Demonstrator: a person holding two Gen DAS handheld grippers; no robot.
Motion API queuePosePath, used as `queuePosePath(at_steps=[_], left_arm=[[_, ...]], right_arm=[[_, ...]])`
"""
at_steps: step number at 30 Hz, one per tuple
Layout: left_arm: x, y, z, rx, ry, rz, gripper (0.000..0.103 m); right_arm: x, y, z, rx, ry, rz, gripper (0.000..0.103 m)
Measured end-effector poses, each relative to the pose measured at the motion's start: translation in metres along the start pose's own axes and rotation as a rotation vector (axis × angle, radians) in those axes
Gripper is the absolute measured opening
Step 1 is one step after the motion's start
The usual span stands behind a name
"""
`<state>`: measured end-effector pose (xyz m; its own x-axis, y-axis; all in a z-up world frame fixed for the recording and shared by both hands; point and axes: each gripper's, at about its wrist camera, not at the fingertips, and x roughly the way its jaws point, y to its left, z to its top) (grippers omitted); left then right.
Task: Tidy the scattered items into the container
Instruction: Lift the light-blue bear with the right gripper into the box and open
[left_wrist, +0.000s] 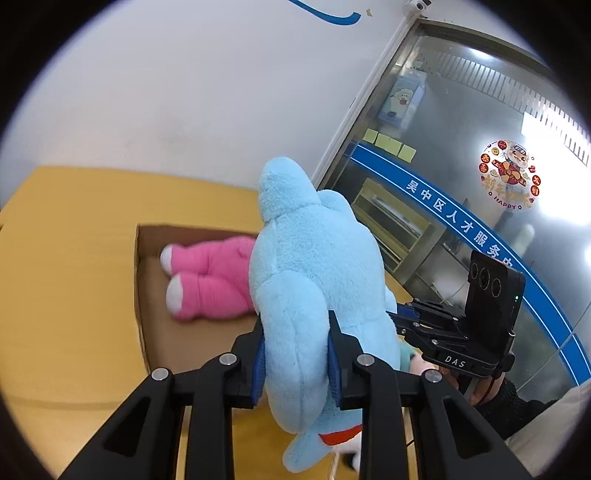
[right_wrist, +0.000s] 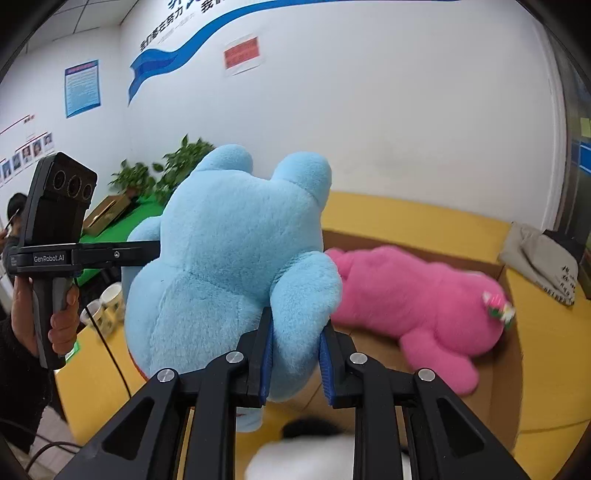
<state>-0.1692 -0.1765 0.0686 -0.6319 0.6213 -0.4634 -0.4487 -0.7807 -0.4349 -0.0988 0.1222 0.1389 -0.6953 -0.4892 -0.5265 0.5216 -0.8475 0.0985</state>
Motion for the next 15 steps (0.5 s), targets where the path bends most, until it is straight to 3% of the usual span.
queuePosePath(at_steps=[5, 9, 15], left_arm=[[0.048, 0.025, 0.02, -0.012, 0.076, 0.029, 0.026], [0.083, 0.053, 0.003, -0.071, 0.156, 0.059, 0.026], [0.098, 0.078, -0.025, -0.119, 0.262, 0.128, 0.026]], right_arm=[[0.043, -0.032, 0.015, 0.054, 0.042, -0.018, 0.023], [0.084, -0.047, -0.002, 0.102, 0.158, 0.023, 0.023], [0.135, -0.048, -0.021, 0.128, 0.349, 0.111, 0.023]])
